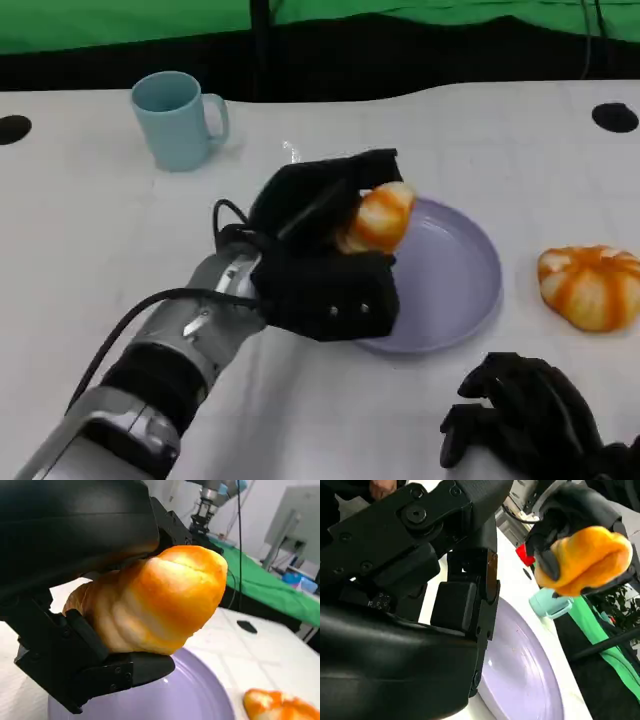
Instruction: Grasp the bread from the table and place it into the plate.
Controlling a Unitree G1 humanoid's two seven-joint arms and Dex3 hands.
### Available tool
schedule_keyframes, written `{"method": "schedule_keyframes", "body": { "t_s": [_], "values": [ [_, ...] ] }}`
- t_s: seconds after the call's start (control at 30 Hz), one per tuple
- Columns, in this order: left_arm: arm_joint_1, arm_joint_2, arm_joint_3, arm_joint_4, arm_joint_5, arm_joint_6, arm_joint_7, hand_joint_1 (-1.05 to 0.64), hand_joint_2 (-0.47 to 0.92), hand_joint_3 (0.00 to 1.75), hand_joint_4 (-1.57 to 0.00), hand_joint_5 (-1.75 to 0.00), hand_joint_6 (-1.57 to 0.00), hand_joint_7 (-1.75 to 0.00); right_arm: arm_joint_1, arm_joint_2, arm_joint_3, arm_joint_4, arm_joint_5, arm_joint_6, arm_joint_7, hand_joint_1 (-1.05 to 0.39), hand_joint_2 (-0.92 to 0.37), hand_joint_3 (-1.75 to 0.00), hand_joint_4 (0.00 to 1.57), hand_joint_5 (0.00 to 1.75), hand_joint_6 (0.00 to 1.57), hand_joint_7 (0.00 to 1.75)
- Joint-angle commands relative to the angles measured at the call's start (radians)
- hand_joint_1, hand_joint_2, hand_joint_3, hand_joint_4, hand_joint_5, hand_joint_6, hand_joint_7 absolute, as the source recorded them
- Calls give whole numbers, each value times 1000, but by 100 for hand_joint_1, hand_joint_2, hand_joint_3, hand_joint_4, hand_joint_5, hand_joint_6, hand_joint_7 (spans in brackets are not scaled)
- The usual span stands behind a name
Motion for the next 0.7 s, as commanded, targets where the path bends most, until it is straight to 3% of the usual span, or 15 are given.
{"method": "schedule_keyframes", "body": {
  "t_s": [0.03,0.17,0.23,0.37,0.4,0.43,0.47,0.57,0.7],
  "values": [
    [-69,-11,-39,69,47,11,49,-31,49,117,-93,-175,-70,-171,17,-7,4,-16,-3,-16,10,-105,-74,-1,157,76,157,37],
    [-100,-20,-68,101,75,25,61,-31,49,116,-93,-175,-69,-174,18,-8,6,-18,-2,-14,11,-105,-74,0,157,75,157,37],
    [-131,-28,-107,122,119,52,67,-32,52,110,-92,-175,-68,-163,21,-7,7,-23,-3,-12,8,-105,-74,0,157,75,157,37],
    [-158,-36,-145,147,159,76,77,-32,53,108,-92,-175,-68,-159,26,-5,8,-31,1,-3,3,-105,-74,0,157,75,157,37],
    [-170,-40,-165,158,179,86,78,-31,61,90,-89,-175,-72,-112,29,-3,8,-36,3,2,0,-105,-73,0,157,75,157,37],
    [-182,-43,-180,169,192,91,70,-31,66,79,-88,-175,-79,-84,32,-1,10,-41,0,1,-3,-105,-73,0,157,75,157,38],
    [-190,-45,-188,178,194,92,50,-31,70,72,-86,-175,-85,-71,34,0,12,-45,-1,1,-4,-105,-74,0,157,76,157,38],
    [-205,-46,-198,194,186,88,-10,-33,88,38,-77,-167,-89,-56,36,1,15,-47,-1,-3,-1,-105,-74,0,157,76,157,38],
    [-218,-48,-215,204,194,108,-71,-39,92,30,-63,-155,-76,-34,38,0,16,-51,1,0,-5,-105,-74,0,157,75,157,38]
  ]
}}
